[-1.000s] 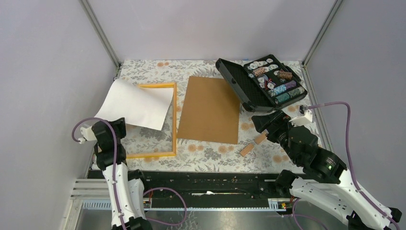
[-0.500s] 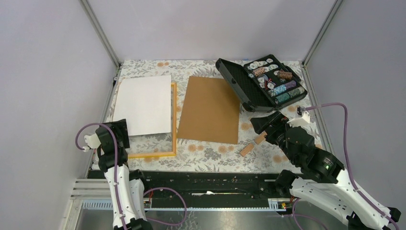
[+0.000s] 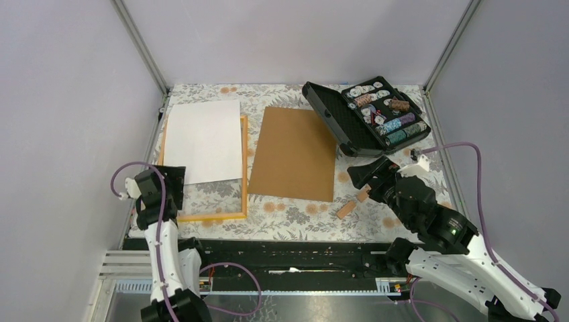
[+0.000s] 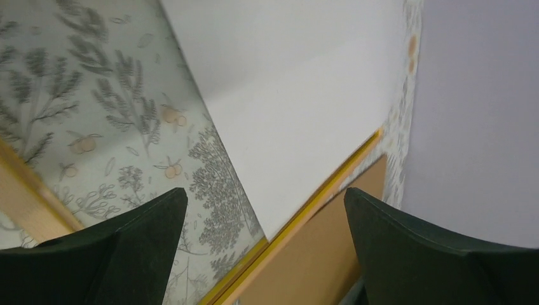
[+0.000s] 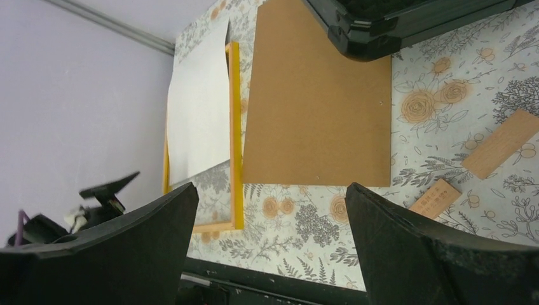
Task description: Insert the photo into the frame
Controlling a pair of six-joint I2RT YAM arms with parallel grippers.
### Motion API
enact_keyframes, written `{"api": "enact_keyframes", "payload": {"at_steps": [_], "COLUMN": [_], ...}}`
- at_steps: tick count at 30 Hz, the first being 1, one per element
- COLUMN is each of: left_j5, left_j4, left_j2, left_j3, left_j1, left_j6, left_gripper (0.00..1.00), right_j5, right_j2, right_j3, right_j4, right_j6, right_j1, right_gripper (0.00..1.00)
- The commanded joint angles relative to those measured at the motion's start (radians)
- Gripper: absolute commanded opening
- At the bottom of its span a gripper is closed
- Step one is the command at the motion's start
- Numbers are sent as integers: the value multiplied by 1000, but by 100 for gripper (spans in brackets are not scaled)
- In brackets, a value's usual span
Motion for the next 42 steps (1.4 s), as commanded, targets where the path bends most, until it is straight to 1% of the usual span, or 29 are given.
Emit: {"api": "enact_keyframes", "payload": {"at_steps": [1,2,4,6,7,10,13,15,19,22,25,26,28,29,31,34,35,38,41,42], "left_j5": [290,365,468,484,468,338,281,276,277,280,290,273,172,130,14,-280,-348,-538,-737,-773], "left_j4": [259,304,348,333,310,201,133,131,135,136,134,131,109,110,102,62,60,79,41,48], "left_j2": [92,131,214,277,300,367,446,444,389,331,276,261,243,239,225,186,166,95,40,11], "left_j3": [37,38,58,103,135,240,332,375,435,451,452,456,483,490,504,528,520,454,445,433], "left_j1": [1,-1,-26,-115,-168,-314,-375,-397,-446,-475,-500,-524,-630,-694,-786,-909,-950,-998,-1060,-1077], "left_j6": [252,277,325,402,452,589,641,645,662,687,734,753,787,812,859,891,893,866,815,809], "left_gripper": [99,99,99,99,99,99,99,99,99,99,99,99,99,99,99,99,99,99,99,99], "right_j5": [-138,-188,-290,-362,-385,-431,-444,-503,-577,-565,-522,-492,-457,-441,-387,-310,-295,-273,-252,-250], "right_j2": [58,92,184,292,340,449,537,626,808,932,1051,1091,1194,1224,1331,1461,1505,1619,1724,1761], "right_j3": [-21,-19,11,56,77,112,106,120,173,235,306,333,416,460,558,703,755,897,1017,1056], "right_j4": [117,148,179,182,183,235,358,444,572,669,753,780,819,822,811,773,760,736,734,734], "right_j6": [-174,-235,-339,-404,-424,-451,-425,-412,-354,-319,-285,-269,-243,-232,-210,-198,-196,-186,-166,-160], "right_j1": [7,7,6,7,6,6,7,7,6,7,6,6,6,5,4,5,3,1,-3,-8], "right_gripper": [97,99,100,100,100,100,100,100,100,100,100,100,100,100,100,100,100,100,98,96]}}
